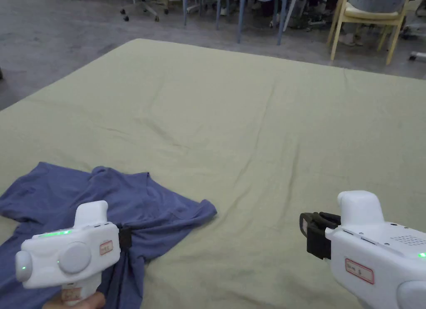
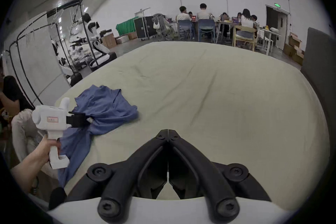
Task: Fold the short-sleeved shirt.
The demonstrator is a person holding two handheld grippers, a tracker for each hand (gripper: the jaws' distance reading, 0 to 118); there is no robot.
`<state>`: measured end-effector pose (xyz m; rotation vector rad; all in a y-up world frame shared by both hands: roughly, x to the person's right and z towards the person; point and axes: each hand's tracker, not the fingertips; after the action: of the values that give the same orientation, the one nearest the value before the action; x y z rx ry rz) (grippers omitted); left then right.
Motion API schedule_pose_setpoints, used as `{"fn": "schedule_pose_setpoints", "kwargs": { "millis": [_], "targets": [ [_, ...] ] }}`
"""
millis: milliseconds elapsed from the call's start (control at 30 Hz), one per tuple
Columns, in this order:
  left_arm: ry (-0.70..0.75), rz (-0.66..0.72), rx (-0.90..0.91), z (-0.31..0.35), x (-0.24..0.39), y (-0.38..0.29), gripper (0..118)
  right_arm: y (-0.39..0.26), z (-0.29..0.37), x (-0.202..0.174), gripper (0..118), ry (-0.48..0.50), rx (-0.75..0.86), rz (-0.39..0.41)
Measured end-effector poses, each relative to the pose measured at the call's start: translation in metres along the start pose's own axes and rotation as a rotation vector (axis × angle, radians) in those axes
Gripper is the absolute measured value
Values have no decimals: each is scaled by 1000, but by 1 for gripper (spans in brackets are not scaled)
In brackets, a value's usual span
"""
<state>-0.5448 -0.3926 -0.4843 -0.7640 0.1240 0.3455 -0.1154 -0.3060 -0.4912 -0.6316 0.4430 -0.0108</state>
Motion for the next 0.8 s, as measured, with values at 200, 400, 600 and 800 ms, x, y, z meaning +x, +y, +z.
{"fn": "schedule_pose_setpoints", "kwargs": {
  "millis": [200, 400, 600, 800],
  "targets": [
    [-92, -183, 160, 55, 84, 52, 3, 0, 79, 44, 3, -87, 86, -30],
    [-383, -392, 251, 126, 211, 71, 3, -8, 175, 93, 3, -233, 182, -80],
    [-697, -649, 218, 176, 362, 53, 3, -24, 270, 140, 3, -388, 271, -169],
    [-868, -901, 24, 150, 503, -47, 3, -51, 335, 181, 3, -574, 302, -199]
  ]
}}
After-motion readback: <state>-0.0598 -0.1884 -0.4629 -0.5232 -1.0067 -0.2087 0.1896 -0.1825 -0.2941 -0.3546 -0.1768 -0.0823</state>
